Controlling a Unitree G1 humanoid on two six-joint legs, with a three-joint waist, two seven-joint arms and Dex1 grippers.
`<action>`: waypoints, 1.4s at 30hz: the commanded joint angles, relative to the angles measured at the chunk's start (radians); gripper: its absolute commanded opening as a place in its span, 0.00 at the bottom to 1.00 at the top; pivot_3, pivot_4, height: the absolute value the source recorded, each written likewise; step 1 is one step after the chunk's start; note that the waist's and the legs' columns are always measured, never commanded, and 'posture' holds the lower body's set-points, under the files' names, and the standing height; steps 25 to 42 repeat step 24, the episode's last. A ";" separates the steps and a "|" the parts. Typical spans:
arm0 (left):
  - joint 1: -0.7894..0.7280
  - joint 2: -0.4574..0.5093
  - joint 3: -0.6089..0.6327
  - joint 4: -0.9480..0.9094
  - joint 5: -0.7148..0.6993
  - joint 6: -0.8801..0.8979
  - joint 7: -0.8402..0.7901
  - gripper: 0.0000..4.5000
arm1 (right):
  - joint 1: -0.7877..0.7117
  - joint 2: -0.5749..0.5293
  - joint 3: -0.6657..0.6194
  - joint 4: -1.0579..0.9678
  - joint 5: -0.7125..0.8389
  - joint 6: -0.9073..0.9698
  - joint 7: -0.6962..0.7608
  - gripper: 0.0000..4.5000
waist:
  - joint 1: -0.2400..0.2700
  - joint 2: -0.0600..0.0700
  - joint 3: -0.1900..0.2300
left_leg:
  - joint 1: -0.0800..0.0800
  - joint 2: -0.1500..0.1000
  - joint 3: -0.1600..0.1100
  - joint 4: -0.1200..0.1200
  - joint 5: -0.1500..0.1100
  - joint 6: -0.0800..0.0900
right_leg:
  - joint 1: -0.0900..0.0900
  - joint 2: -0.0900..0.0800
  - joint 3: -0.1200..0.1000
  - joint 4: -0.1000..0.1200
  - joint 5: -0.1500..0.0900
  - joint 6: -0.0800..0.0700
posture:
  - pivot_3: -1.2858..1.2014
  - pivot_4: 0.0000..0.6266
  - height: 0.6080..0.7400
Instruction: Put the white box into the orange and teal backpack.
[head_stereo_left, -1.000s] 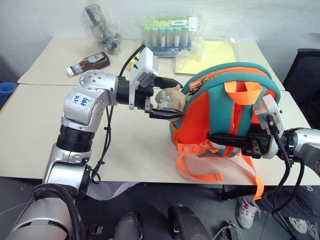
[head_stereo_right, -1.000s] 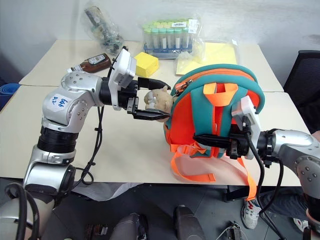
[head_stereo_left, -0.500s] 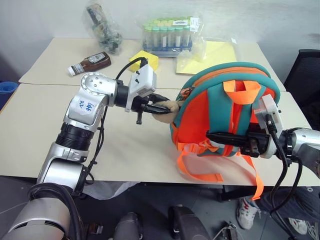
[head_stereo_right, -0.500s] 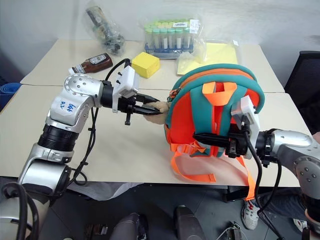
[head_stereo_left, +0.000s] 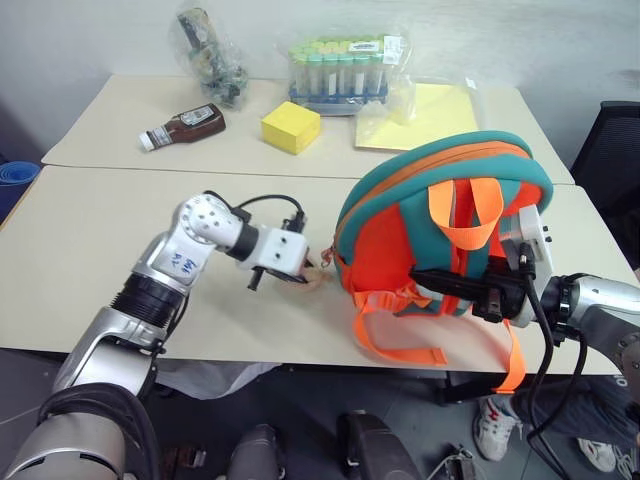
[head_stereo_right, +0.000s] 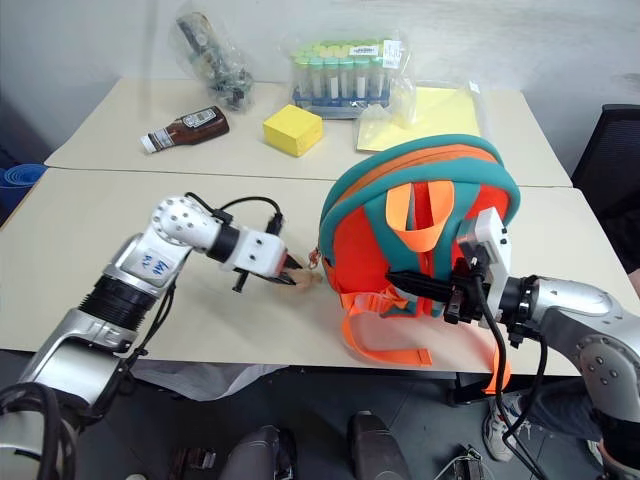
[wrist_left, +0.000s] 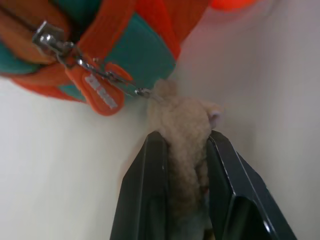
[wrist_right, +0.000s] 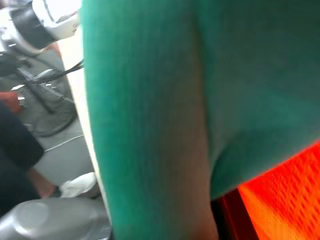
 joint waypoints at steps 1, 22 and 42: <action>0.010 -0.036 -0.002 0.032 0.015 0.020 0.031 0.14 | -0.005 -0.012 -0.022 0.004 -0.019 -0.010 -0.012 0.11 | 0.000 0.000 0.000 | 0.000 0.000 0.000 0.000 0.000 0.000 | 0.000 0.000 0.000 0.000 0.000 0.000 | 0.52 0.24 1.00; 0.186 0.287 0.622 -0.326 -0.724 1.082 -0.039 1.00 | 0.477 -0.256 -0.762 0.294 -0.119 0.012 0.415 1.00 | -0.007 -0.002 0.000 | 0.003 -0.002 -0.003 -0.002 -0.002 0.003 | 0.004 0.000 -0.003 -0.001 0.000 0.001 | 0.52 0.24 1.00; 0.219 0.246 0.589 -0.354 -0.663 1.011 0.040 1.00 | 0.434 -0.208 -0.707 0.269 -0.131 -0.019 0.351 1.00 | -0.007 -0.002 0.000 | 0.003 -0.001 -0.003 -0.002 -0.002 0.003 | 0.005 0.000 -0.003 -0.001 0.000 0.001 | 0.52 0.24 1.00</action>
